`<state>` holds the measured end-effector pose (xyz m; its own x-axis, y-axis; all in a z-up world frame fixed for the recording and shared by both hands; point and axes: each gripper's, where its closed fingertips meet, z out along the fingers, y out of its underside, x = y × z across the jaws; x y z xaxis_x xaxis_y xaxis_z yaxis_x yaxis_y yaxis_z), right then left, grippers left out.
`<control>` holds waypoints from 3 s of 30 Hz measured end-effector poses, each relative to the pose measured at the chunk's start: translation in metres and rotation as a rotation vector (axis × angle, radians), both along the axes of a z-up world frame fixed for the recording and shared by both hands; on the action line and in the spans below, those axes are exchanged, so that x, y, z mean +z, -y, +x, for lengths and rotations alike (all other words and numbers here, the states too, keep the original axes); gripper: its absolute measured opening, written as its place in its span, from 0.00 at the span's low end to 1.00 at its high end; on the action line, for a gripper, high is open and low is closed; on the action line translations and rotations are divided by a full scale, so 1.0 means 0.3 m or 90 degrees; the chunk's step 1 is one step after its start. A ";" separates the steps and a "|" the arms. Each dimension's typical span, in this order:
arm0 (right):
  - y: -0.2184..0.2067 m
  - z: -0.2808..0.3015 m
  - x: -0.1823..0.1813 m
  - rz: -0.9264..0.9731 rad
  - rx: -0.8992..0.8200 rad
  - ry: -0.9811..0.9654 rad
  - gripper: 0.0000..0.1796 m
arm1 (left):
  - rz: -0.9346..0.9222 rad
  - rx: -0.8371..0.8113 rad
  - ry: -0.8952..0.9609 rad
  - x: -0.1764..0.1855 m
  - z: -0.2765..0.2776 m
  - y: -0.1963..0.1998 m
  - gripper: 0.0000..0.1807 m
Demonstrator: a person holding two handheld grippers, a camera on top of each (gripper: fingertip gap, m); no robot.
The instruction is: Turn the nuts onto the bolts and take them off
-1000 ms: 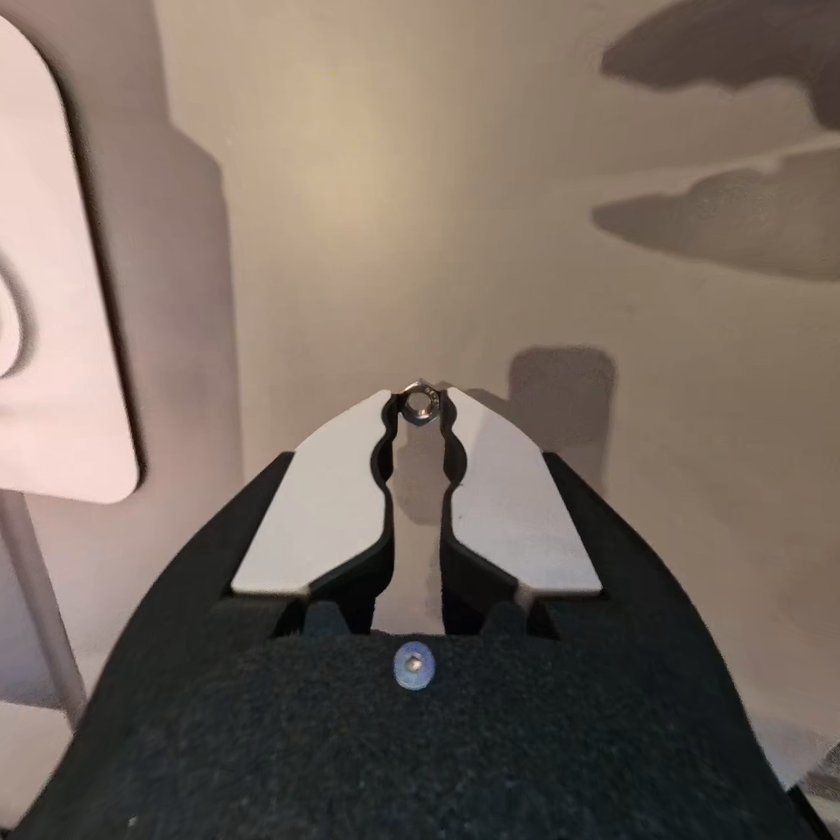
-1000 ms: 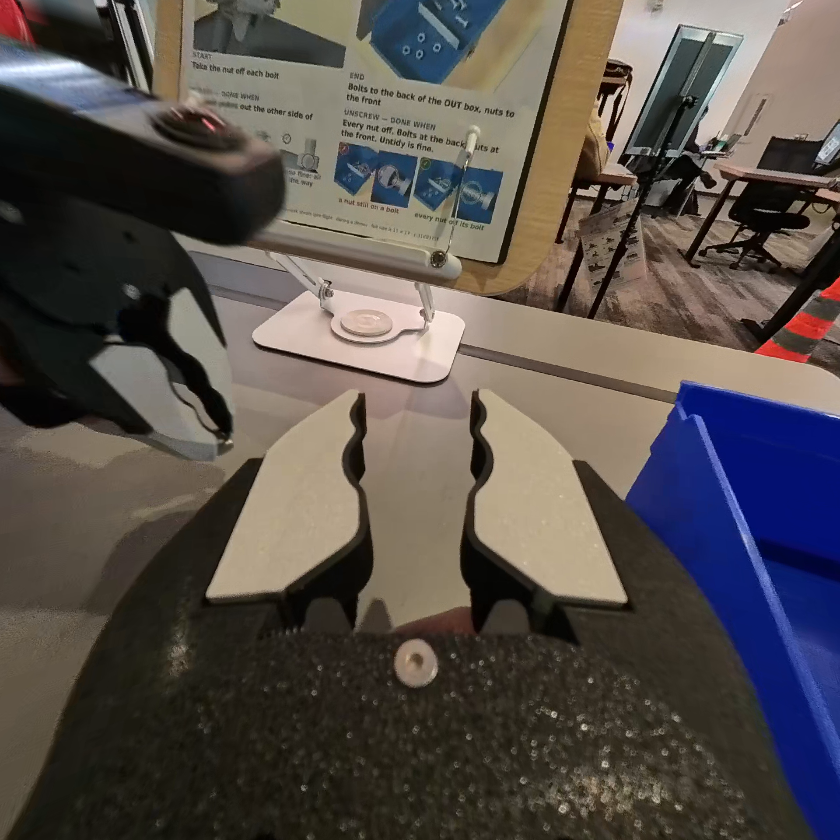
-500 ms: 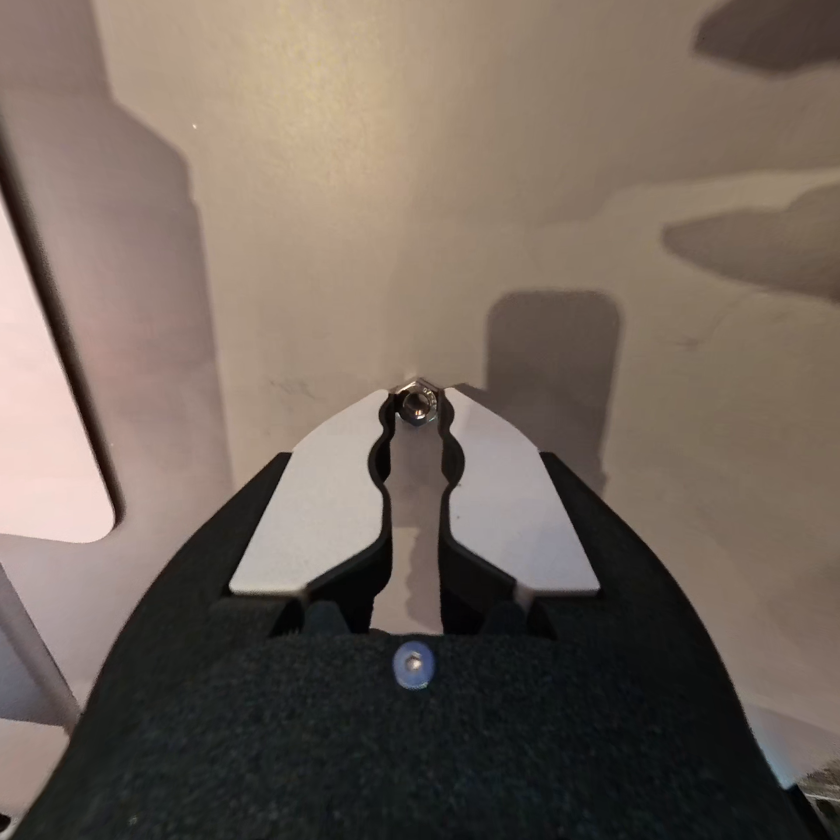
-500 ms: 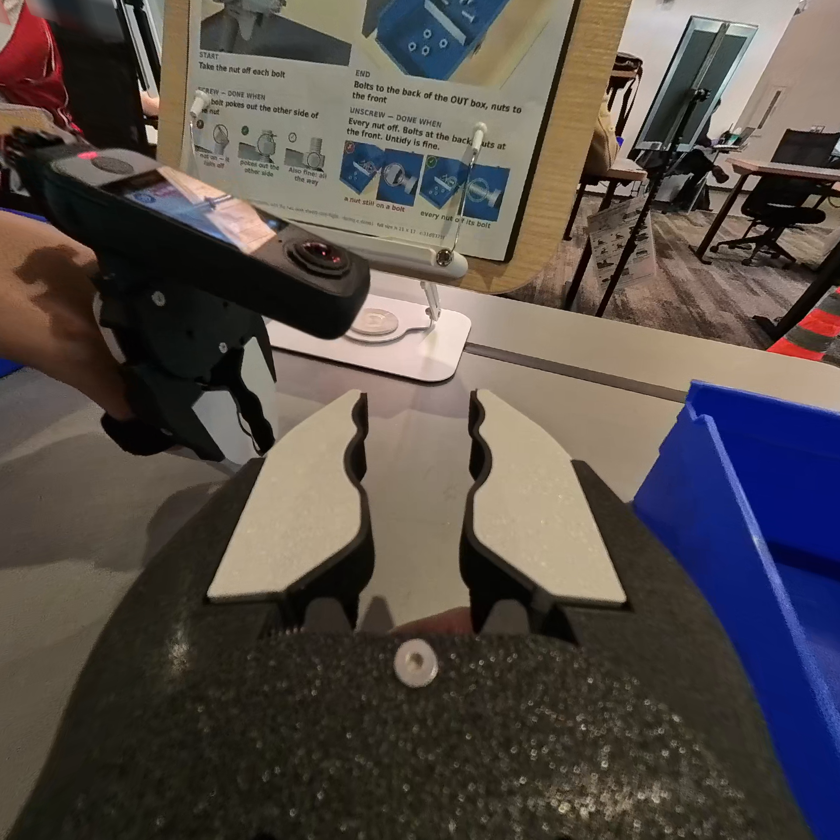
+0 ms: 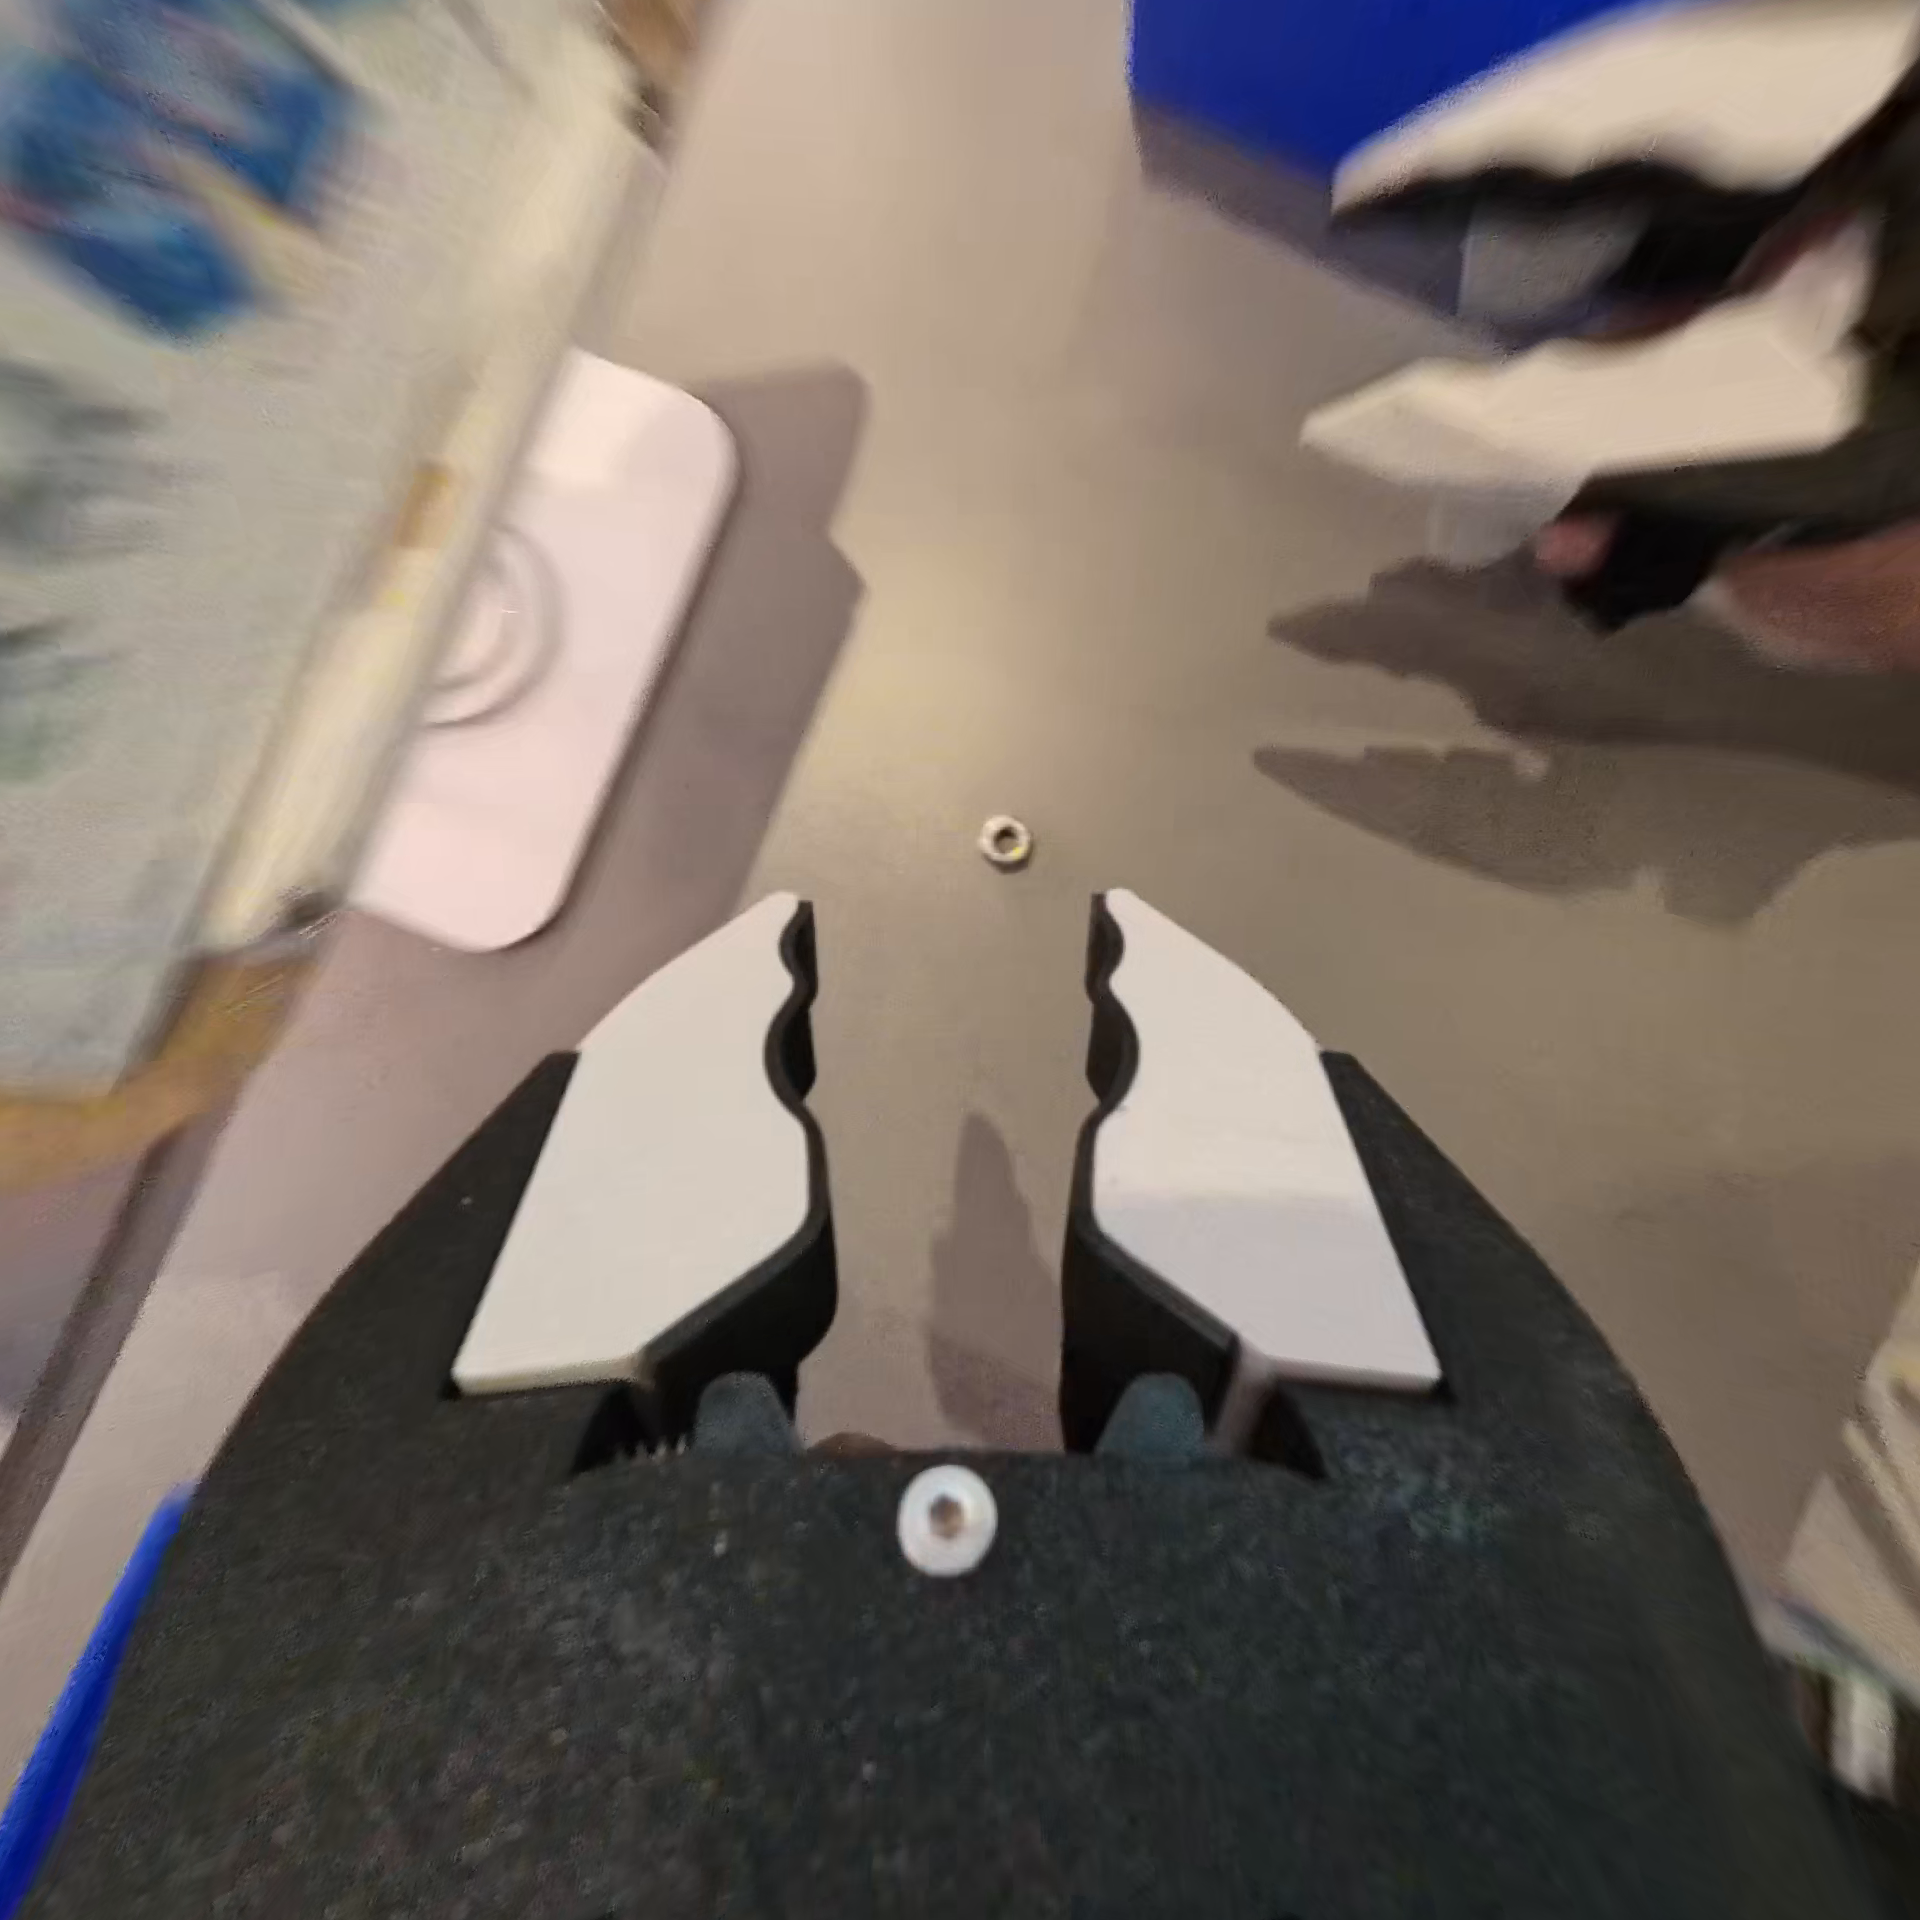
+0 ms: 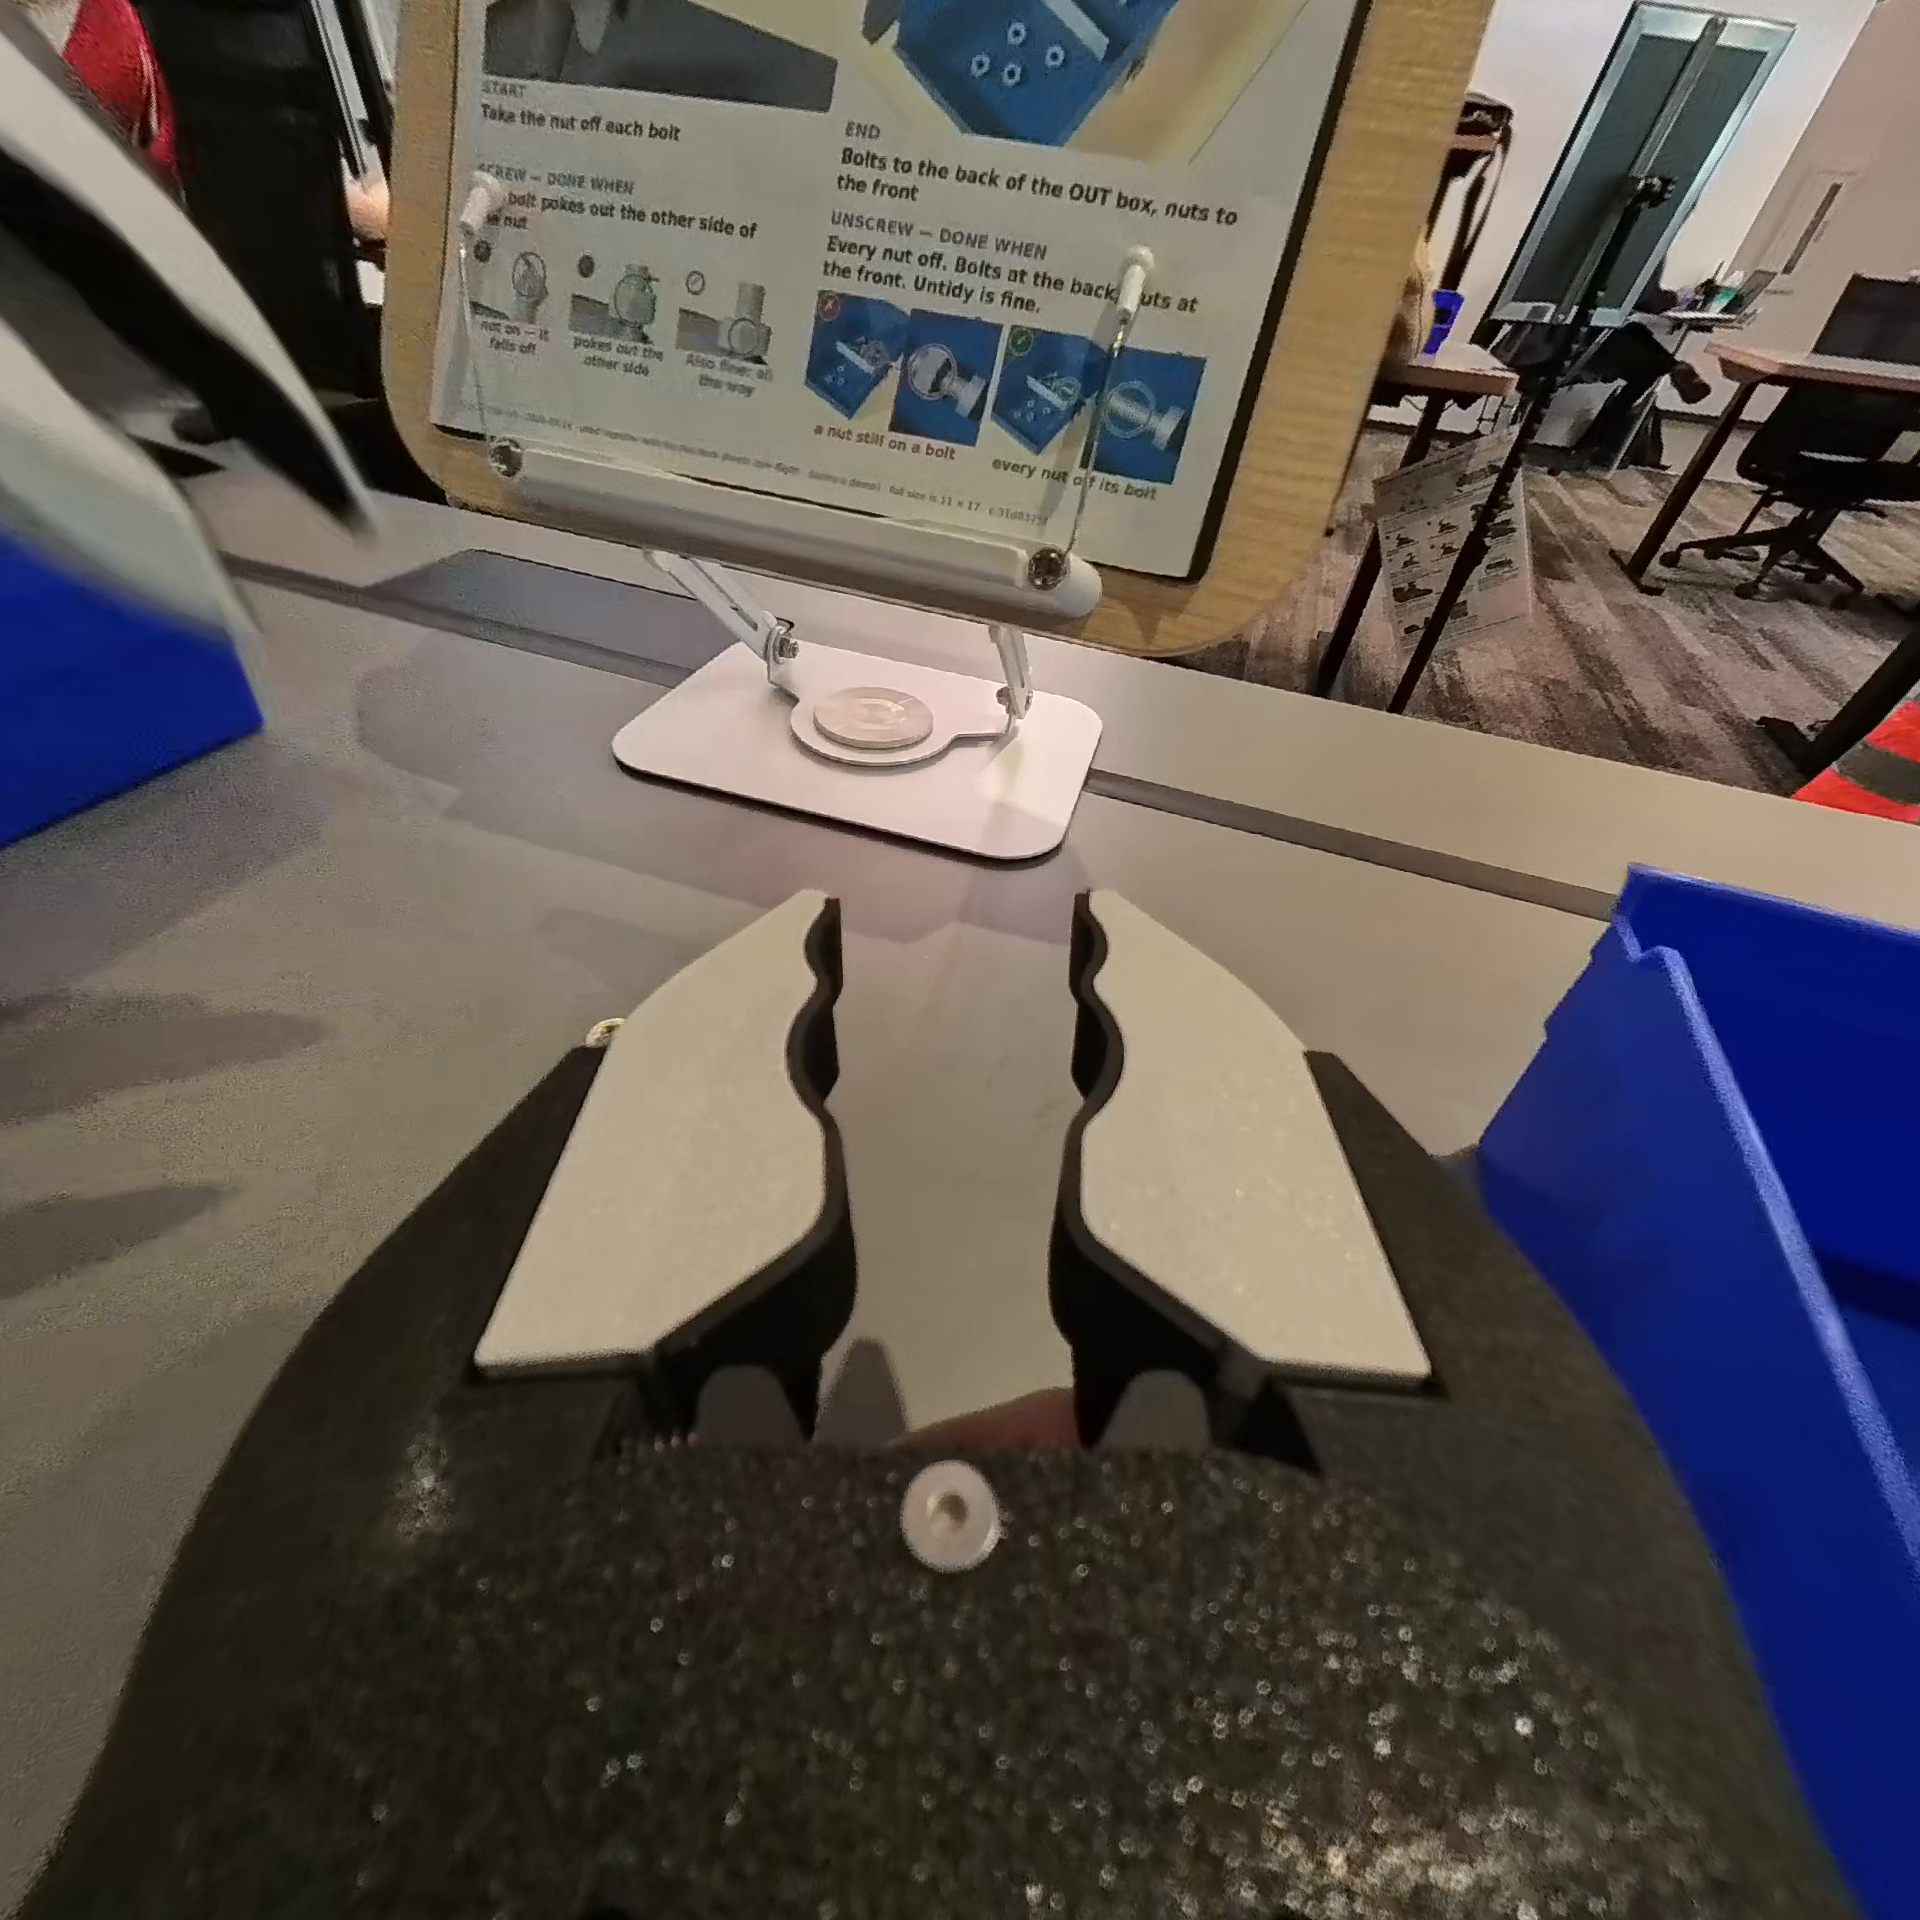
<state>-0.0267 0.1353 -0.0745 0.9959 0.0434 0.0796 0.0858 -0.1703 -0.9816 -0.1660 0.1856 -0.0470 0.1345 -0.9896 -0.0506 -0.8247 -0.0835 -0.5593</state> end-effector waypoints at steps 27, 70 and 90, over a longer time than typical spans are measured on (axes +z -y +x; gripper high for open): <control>-0.021 -0.058 -0.066 -0.038 0.018 0.087 0.22 | 0.080 0.553 0.166 -0.021 -0.967 -0.149 0.29; -0.017 -0.080 -0.045 -0.025 0.023 0.144 0.21 | -0.107 0.476 0.001 0.001 -0.912 -0.388 0.00; -0.005 -0.147 -0.026 -0.016 0.047 0.231 0.20 | -0.307 0.493 -0.210 -0.401 -0.979 -0.408 0.00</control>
